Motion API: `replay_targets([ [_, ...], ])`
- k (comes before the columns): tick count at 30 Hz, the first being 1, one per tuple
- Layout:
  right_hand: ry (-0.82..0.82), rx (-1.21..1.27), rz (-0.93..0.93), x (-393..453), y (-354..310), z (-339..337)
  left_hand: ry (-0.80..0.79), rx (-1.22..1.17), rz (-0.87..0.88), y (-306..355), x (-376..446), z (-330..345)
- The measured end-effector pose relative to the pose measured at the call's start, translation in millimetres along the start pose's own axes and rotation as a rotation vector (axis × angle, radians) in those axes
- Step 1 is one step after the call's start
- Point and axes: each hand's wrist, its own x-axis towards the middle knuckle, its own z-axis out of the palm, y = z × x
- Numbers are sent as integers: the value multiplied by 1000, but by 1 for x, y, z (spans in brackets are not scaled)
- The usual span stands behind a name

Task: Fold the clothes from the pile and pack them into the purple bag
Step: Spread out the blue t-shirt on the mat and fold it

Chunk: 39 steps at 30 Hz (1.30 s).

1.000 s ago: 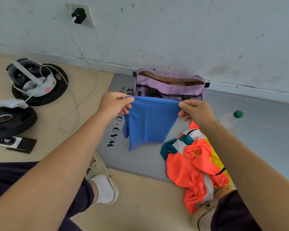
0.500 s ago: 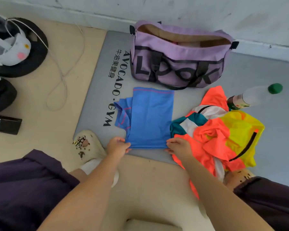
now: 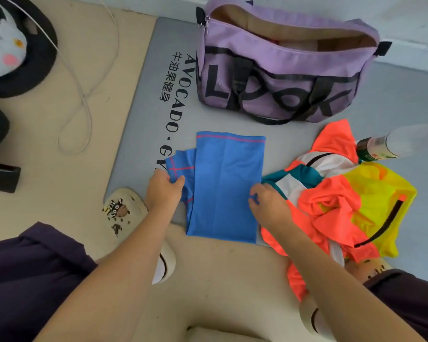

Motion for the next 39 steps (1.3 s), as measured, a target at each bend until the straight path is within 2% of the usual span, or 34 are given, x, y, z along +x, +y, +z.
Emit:
replay_targets([
  [1,34,-47,-64,6,-6,0,-11,-69,-21,4,5,3],
  [3,-1,-200,-151,17,-15,5,-79,-123,-80,8,12,9],
  [6,-127,-375,-134,25,-18,18,-129,-80,-129,3,18,12],
  [8,-138,-447,-130,26,-16,27,-133,-145,-137,-5,21,11],
  [12,-100,-433,-126,25,-11,34,-179,-596,-140,-13,14,0],
  [15,-91,-425,-124,26,-10,34,-213,-655,-96,-11,10,-7],
  [22,-88,-428,-108,27,-14,36,-318,-619,-18,-9,17,-21],
  [27,-84,-436,-114,27,-14,35,-474,-443,122,-7,18,-25],
  [32,-86,-465,-122,27,-15,35,-420,-138,201,-11,24,-25],
  [36,-83,-471,-125,26,-15,35,-475,158,152,-19,31,-29],
  [39,-81,-478,-126,26,-15,35,-404,326,40,-25,37,-35],
])
